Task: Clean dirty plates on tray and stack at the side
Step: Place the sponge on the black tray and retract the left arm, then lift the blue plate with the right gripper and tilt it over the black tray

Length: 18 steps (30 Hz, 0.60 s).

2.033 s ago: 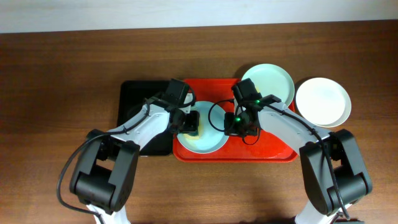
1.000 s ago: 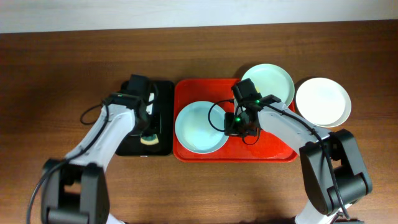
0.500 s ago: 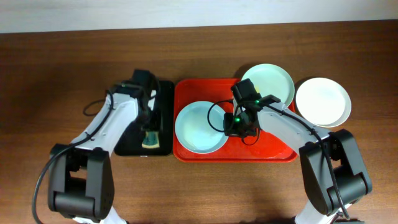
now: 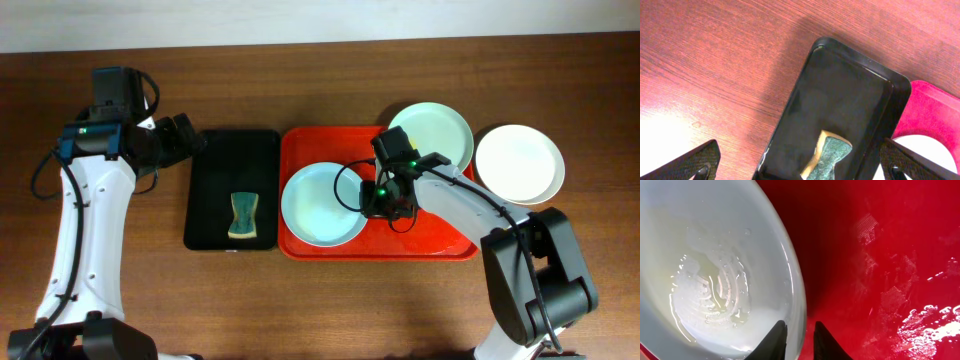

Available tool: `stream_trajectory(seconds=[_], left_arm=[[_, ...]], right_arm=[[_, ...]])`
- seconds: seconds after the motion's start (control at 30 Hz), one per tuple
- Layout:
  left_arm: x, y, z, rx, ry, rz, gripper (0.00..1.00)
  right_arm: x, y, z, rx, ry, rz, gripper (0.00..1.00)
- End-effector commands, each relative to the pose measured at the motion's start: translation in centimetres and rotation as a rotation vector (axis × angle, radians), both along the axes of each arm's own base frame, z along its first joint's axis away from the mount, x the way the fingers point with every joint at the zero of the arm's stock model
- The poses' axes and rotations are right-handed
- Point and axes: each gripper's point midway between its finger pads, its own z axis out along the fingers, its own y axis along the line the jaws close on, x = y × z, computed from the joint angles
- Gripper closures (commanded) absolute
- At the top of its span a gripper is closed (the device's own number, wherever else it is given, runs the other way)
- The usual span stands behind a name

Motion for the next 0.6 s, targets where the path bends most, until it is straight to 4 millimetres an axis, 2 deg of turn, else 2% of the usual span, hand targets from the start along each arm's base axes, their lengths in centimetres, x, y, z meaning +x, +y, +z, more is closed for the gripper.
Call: stream_trajectory(seconds=[0.0, 0.17, 0.3, 0.53, 0.57], left_arm=[[0.1, 0.3, 0.4, -0.003, -0.011, 0.023, 0.01], [0.1, 0.3, 0.4, -0.003, -0.011, 0.022, 0.01], [0.1, 0.3, 0.4, -0.003, -0.011, 0.022, 0.01], [0.1, 0.3, 0.4, -0.003, -0.011, 0.022, 0.01], [0.1, 0.3, 0.4, -0.003, -0.011, 0.022, 0.01]], right_arm=[[-0.3, -0.3, -0.6, -0.037, -0.002, 0.003, 0.80], [0.1, -0.4, -0.7, -0.043, -0.018, -0.008, 0.81], [0.3, -0.3, -0.6, -0.033, -0.014, -0.036, 0.93], [0.0, -0.6, -1.5, -0.052, 0.001, -0.041, 0.91], [0.2, -0.5, -1.6, -0.049, -0.005, -0.041, 0.94]])
